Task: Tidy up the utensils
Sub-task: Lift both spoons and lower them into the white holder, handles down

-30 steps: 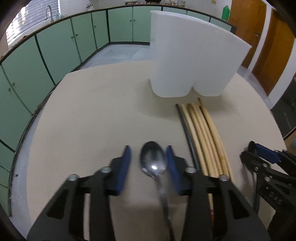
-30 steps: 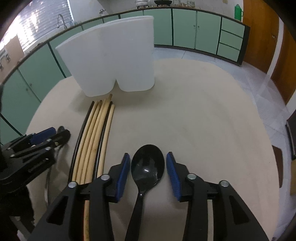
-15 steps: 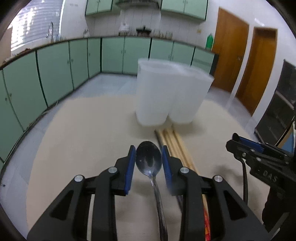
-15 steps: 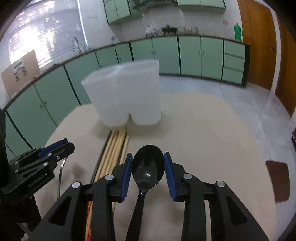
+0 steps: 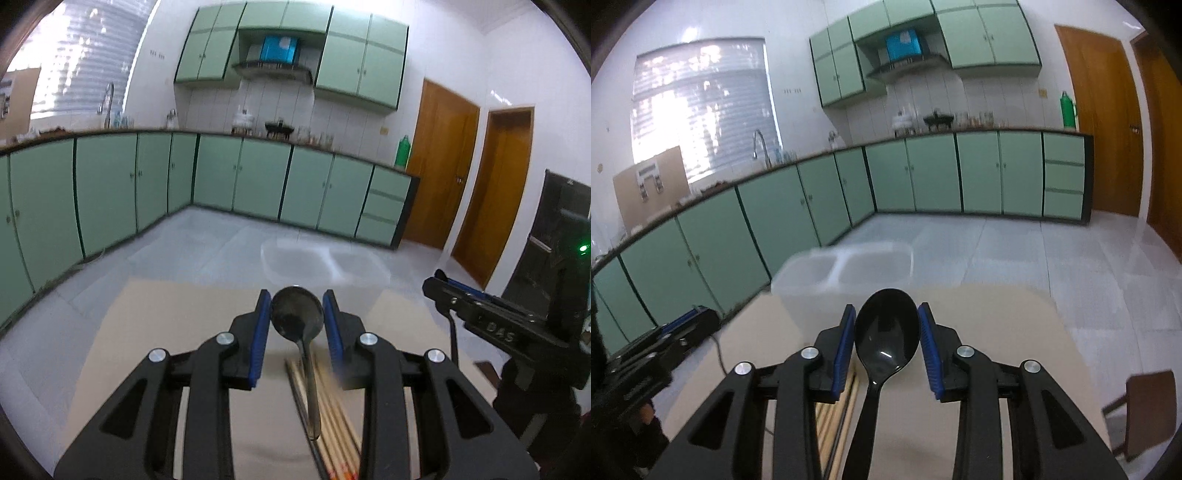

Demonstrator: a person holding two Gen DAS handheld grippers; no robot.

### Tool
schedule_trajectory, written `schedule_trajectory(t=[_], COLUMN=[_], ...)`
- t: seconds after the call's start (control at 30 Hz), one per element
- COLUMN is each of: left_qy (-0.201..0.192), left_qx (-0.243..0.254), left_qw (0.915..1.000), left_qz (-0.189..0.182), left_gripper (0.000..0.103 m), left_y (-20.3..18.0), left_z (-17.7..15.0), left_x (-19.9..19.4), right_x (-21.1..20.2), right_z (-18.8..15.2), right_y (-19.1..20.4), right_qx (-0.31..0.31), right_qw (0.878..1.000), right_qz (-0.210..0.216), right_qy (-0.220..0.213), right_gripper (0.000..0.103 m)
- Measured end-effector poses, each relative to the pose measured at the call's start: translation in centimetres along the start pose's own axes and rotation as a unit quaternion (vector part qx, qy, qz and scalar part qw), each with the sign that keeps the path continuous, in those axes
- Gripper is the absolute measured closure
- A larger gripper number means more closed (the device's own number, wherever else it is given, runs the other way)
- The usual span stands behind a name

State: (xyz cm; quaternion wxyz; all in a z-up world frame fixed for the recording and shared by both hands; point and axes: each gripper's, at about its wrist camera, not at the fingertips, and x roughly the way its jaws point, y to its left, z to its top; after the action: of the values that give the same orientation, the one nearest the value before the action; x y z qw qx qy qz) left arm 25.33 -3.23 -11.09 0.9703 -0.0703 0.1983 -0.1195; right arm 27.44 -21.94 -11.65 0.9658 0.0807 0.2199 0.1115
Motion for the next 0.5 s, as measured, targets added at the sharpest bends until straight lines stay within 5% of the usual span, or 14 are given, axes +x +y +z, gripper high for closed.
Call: schedule_trajectory(t=[0.33, 0.5], left_qy=[-0.104, -0.104], left_qx=[0.013, 0.021], left_qw=[0.9944, 0.9943], left_qz=[-0.014, -0.008], left_gripper=[0.076, 0.076], left_y=[-2.6, -3.5], left_z=[9.5, 12.1], left_x=[0.8, 4.5], right_x=[4.0, 7.2], right_z=[7.6, 9.8], right_y=[-0.2, -0.4], right_qx=[0.003, -0.009], right_qw=[0.996, 0.994], right_qz=[0.003, -0.025], right_qy=[-0.087, -0.106], right_gripper=[0.069, 0.069])
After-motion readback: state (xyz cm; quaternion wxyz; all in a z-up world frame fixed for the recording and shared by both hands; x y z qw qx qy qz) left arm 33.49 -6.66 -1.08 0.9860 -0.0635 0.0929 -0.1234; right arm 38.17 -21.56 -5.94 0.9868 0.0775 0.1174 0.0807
